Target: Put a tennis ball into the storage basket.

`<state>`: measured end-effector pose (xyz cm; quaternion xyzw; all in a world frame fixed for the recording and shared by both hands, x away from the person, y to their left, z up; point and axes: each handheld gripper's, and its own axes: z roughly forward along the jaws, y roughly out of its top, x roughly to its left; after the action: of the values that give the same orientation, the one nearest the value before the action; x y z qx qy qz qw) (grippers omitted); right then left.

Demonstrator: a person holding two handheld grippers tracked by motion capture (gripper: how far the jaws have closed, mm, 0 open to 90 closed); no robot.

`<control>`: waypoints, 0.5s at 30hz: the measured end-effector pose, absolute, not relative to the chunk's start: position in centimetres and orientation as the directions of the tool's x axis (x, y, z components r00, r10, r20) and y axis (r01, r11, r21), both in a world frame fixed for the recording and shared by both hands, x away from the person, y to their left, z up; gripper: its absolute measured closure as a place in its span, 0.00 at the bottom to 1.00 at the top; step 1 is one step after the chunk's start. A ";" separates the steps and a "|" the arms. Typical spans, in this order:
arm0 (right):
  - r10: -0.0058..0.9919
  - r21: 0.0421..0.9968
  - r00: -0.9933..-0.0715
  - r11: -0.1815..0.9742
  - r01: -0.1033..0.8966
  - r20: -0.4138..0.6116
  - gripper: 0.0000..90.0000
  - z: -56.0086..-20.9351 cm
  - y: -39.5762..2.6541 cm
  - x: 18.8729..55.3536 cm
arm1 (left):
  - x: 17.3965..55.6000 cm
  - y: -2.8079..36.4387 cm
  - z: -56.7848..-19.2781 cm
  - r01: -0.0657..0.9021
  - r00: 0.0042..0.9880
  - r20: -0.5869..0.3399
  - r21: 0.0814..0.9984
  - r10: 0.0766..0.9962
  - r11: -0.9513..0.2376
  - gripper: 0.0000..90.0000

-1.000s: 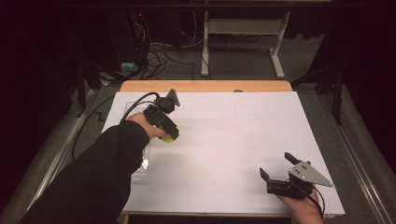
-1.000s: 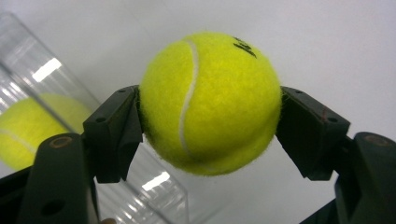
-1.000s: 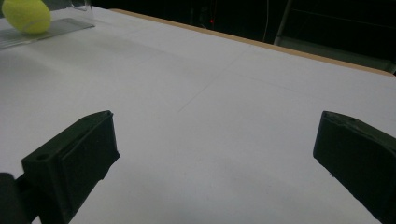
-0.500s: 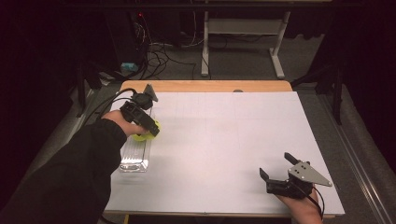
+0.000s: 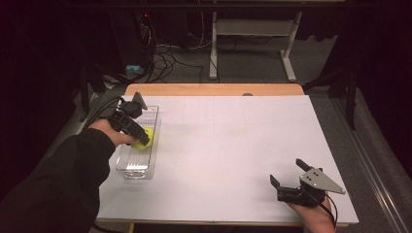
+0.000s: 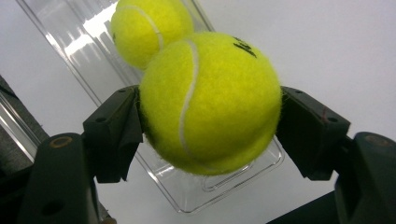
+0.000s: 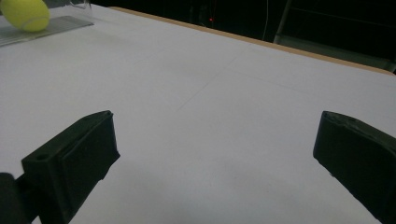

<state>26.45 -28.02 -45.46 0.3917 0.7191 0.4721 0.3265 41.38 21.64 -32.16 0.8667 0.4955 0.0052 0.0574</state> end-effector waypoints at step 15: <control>0.871 0.934 -0.481 0.249 0.254 -0.101 0.00 -45.5 -28.0 26.5 | 41.0 23.1 -32.7 0.870 0.489 -0.042 0.087 0.871 -0.485 0.30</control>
<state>26.47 -27.98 -45.47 0.3910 0.7196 0.4719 0.3266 40.95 23.10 -32.73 0.8616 0.5053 0.0038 0.0485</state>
